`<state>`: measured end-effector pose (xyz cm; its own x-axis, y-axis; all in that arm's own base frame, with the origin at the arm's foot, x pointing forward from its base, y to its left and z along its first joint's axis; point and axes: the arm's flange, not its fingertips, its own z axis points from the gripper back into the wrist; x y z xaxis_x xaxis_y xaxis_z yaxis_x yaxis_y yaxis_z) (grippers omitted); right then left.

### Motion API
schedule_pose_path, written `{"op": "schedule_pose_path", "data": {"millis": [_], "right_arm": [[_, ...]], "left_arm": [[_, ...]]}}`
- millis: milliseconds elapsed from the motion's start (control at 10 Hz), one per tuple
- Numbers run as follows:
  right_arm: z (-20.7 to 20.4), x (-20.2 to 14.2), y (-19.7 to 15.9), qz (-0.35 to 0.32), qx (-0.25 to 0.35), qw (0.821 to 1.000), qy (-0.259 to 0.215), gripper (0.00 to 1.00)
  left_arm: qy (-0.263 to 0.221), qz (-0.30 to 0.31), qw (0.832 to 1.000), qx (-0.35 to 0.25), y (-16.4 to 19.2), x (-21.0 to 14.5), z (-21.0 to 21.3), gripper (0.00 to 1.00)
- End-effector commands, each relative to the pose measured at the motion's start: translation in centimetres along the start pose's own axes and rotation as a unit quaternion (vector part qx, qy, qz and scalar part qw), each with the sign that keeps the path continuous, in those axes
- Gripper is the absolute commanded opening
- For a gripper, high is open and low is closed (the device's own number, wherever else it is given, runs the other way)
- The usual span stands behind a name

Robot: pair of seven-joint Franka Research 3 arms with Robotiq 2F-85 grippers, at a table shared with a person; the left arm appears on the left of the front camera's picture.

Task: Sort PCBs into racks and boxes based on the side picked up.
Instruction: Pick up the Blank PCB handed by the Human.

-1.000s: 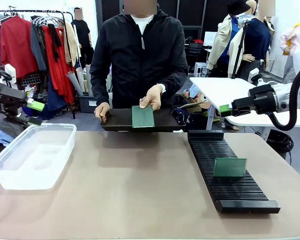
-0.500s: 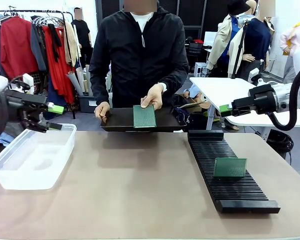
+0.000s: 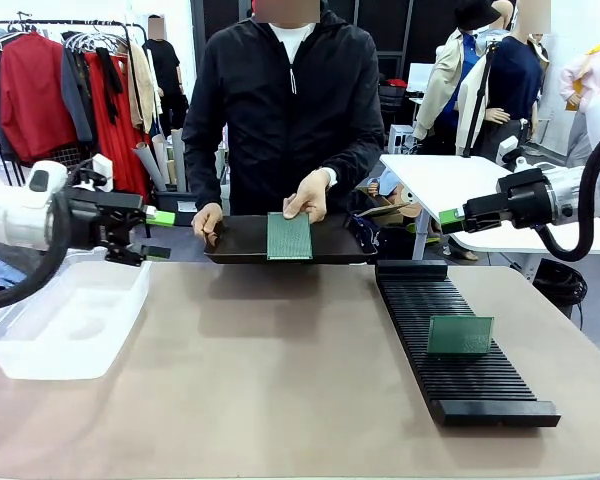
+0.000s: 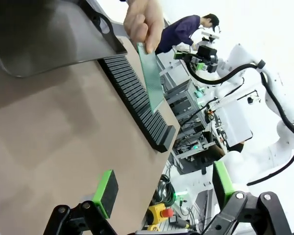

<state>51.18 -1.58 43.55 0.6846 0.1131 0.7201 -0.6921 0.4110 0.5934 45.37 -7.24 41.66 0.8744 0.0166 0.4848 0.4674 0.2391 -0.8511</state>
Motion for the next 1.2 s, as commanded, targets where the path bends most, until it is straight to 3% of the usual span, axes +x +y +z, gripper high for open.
{"op": "schedule_pose_path", "data": {"millis": [0,400,1100], "right_arm": [[-0.1,0.1,0.0,0.009,0.000,1.000,-0.008,1.00],[-0.1,0.1,0.0,0.009,0.000,1.000,-0.008,1.00],[-0.1,0.1,0.0,0.009,0.000,1.000,-0.008,1.00]], "left_arm": [[-0.004,0.003,1.000,-0.019,1.0,0.7,-2.0,1.00],[-0.006,0.044,0.995,-0.086,2.7,0.7,-6.2,1.00],[0.023,0.047,0.987,-0.152,3.5,1.2,-13.3,1.00]]}}
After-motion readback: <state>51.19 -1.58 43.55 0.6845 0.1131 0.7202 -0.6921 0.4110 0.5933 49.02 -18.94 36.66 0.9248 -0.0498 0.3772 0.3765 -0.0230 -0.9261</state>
